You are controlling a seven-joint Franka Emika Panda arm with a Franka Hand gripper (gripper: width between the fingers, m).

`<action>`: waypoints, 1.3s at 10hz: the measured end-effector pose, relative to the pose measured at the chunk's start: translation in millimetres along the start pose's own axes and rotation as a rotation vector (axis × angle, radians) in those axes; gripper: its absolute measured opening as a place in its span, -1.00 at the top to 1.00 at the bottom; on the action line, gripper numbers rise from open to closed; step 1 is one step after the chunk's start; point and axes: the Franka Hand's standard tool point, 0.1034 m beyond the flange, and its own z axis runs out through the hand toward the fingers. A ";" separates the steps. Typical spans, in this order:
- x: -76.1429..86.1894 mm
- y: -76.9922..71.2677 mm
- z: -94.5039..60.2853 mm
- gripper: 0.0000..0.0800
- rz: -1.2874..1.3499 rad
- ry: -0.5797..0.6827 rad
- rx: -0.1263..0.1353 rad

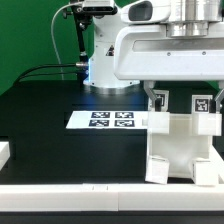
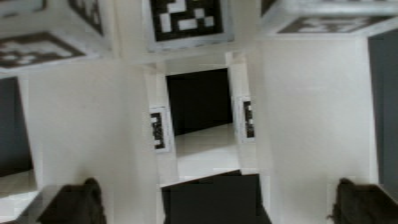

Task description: Assemble chair

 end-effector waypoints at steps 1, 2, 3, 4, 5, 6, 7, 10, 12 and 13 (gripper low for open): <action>0.0 0.0 0.0 -0.62 0.000 0.000 0.000; 0.0 0.0 0.0 -0.62 0.000 0.000 0.000; 0.5 -0.8 -1.7 -0.62 0.000 0.002 0.002; -1.0 1.0 -0.9 -0.62 -0.005 0.006 0.004; -4.7 3.8 -1.8 -0.62 -0.002 0.000 0.003; -5.6 7.9 -3.7 -0.62 0.004 -0.009 0.002; -4.2 8.9 -7.4 -0.62 0.007 -0.008 0.005; -1.8 7.2 -11.7 -0.62 0.006 -0.002 0.009; 4.0 5.4 -19.0 -0.62 0.007 -0.004 0.012; 10.9 4.9 -27.0 -0.62 0.008 -0.008 0.014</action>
Offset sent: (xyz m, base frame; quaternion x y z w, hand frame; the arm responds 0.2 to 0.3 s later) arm -0.0282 0.0011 -0.0142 0.0158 -0.0308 0.0242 0.9991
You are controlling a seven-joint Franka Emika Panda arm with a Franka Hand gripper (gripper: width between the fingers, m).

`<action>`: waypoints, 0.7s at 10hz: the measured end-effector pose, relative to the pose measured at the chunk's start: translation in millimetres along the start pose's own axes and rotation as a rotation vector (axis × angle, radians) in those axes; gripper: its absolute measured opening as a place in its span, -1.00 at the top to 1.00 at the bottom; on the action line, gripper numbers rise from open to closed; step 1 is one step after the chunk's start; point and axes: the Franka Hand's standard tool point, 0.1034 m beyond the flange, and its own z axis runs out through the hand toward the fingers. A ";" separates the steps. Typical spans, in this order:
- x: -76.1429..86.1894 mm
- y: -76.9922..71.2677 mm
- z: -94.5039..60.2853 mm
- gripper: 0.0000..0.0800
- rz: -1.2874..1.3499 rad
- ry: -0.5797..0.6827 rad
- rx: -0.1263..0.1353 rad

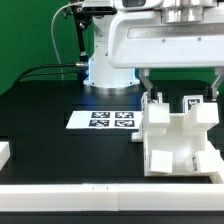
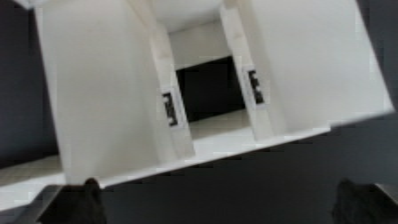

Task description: Assemble chair

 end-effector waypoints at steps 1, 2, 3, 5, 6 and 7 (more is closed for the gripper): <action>8.0 0.2 -7.3 -0.62 0.002 0.004 0.002; 13.2 -2.2 -10.5 -0.62 0.005 0.010 0.004; 16.0 -6.3 -10.1 -0.62 0.004 0.014 0.004; 18.1 -10.0 -1.6 -0.62 0.004 0.020 0.000; 18.6 -10.1 4.1 -0.62 0.002 0.033 -0.001; 17.9 -7.8 11.3 -0.62 0.002 0.044 -0.004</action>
Offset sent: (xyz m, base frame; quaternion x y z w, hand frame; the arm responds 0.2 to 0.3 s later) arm 0.0181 0.0085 0.0020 -0.0302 0.0103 -0.0063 0.9995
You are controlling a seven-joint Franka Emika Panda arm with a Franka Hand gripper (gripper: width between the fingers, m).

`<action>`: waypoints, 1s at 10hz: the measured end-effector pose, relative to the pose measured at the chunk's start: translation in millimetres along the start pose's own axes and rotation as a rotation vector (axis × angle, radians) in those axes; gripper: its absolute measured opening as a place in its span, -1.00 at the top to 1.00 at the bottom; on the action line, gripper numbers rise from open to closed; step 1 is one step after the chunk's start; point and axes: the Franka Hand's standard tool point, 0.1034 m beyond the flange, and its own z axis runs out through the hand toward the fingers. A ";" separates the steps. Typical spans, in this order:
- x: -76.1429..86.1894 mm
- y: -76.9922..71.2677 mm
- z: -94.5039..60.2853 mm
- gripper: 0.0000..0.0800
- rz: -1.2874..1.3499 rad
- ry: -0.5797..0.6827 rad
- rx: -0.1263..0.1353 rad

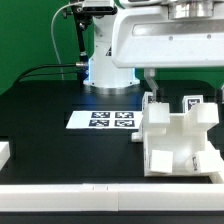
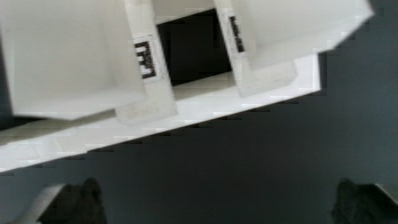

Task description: Assemble chair

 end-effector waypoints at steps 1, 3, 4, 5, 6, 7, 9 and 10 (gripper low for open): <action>-5.1 6.7 10.2 -0.62 0.001 0.013 -0.005; -17.4 5.8 19.5 -0.62 0.002 0.014 -0.006; -24.4 8.2 24.3 -0.62 0.002 0.014 -0.008; -28.6 11.5 26.7 -0.62 0.001 0.011 -0.011; -32.3 13.7 27.6 -0.62 0.003 0.007 -0.013; -35.2 15.0 27.9 -0.62 0.003 0.003 -0.014; -29.5 17.4 22.5 -0.62 0.004 0.001 -0.014; -21.0 19.0 12.1 -0.62 0.005 -0.003 -0.012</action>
Offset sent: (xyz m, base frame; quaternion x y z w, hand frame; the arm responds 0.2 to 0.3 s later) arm -0.0319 0.0071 -0.0207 0.0085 0.0030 0.0219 0.9997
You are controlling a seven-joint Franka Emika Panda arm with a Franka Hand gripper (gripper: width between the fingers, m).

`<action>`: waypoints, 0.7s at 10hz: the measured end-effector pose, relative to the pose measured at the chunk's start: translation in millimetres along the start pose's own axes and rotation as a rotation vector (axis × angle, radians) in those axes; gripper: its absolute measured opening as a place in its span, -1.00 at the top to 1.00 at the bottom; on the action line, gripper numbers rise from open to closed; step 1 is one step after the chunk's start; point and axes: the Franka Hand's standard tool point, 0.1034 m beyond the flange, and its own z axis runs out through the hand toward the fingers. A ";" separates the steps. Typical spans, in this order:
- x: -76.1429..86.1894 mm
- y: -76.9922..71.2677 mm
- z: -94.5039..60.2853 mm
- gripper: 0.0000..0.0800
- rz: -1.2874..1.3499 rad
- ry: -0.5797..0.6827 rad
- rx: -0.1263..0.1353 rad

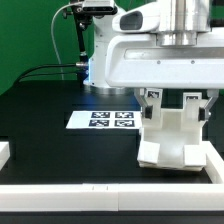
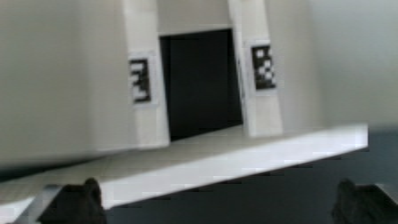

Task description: Assemble chair

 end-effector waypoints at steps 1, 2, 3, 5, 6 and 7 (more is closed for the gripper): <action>5.0 -0.6 -11.6 -0.62 0.003 -0.009 0.006; 8.4 -3.8 -28.3 -0.62 0.014 -0.009 0.019; 13.1 -7.6 -43.0 -0.62 0.019 0.007 0.033; 25.4 -6.8 -52.0 -0.62 0.011 0.038 0.030; 22.1 -7.1 -50.6 -0.62 0.015 0.030 0.033; 13.6 -7.3 -50.4 -0.62 0.030 0.015 0.044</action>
Offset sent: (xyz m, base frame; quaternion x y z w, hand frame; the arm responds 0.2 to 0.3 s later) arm 0.0358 -0.0282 0.0696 -0.0599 0.0763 -0.0130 0.9952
